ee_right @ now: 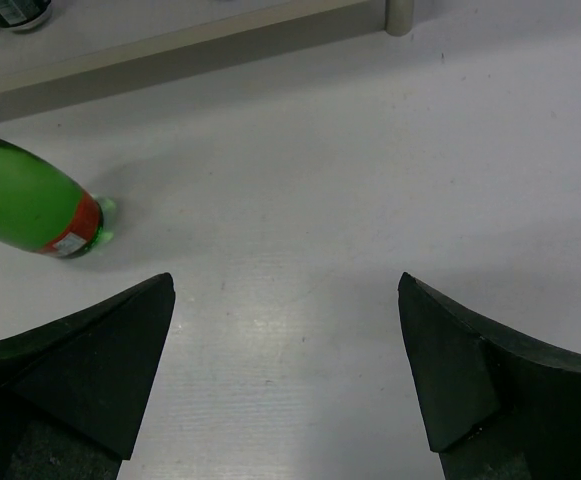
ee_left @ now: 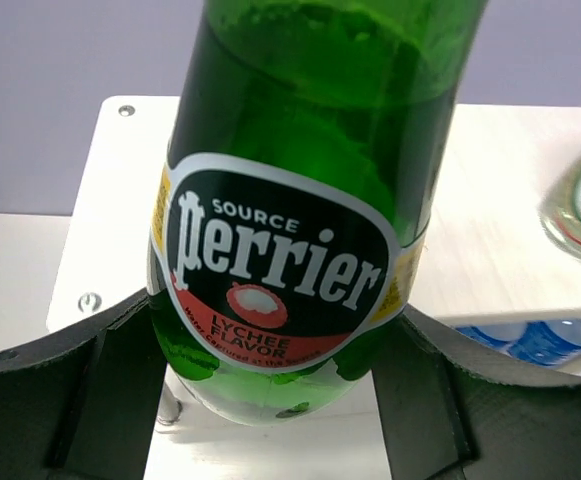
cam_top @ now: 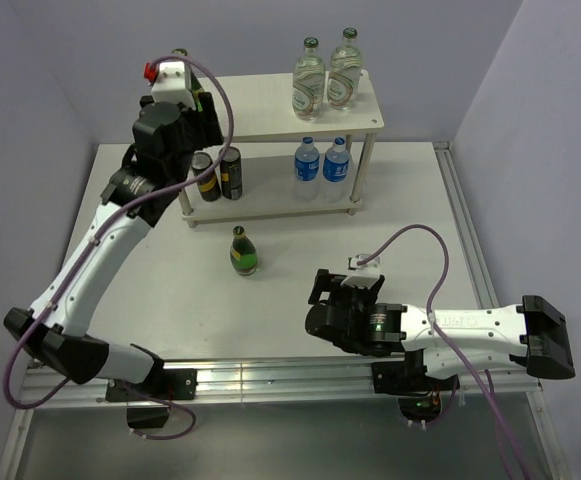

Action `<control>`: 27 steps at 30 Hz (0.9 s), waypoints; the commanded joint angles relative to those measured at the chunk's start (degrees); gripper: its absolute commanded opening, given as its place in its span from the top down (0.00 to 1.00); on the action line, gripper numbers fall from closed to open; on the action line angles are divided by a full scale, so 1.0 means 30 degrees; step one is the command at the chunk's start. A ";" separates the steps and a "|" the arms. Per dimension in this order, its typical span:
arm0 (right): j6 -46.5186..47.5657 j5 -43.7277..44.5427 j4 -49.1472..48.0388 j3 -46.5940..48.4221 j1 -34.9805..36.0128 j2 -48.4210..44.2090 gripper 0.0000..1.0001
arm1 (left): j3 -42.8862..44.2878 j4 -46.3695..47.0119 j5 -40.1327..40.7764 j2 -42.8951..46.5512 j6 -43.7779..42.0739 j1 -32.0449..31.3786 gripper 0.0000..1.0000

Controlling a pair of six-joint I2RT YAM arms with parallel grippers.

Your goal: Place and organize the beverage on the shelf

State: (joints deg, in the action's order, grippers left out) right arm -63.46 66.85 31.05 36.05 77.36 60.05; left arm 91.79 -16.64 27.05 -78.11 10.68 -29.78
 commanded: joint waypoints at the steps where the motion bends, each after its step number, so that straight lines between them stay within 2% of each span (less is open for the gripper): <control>1: -0.0467 0.1066 -0.0037 -0.0181 -0.0094 -0.0593 0.00 | 0.2886 0.1184 -0.2128 -0.1087 -0.0571 0.0989 1.00; 7: -0.0467 0.1096 -0.0095 -0.0211 -0.0065 -0.0681 0.00 | 0.5843 0.0480 -0.3096 -0.3432 -0.0512 0.2571 1.00; 14: -0.0555 0.1125 -0.0007 -0.0211 -0.0094 -0.0652 0.00 | 0.7839 -0.0253 -0.3333 -0.4961 -0.0659 0.3686 1.00; 24: -0.0379 0.1125 -0.0183 -0.0152 -0.0094 -0.0476 0.00 | 0.6114 0.0421 -0.3918 -0.4405 -0.0395 0.4770 0.99; 27: -0.0467 0.1125 -0.0125 -0.0182 -0.0123 -0.0476 0.00 | 0.5470 0.0684 -0.4036 -0.4171 -0.0278 0.4887 0.90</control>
State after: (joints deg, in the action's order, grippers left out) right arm -63.59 67.31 31.05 35.99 77.32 59.09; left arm 108.09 -23.00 16.21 -95.22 10.02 -15.57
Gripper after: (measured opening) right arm 0.998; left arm 0.754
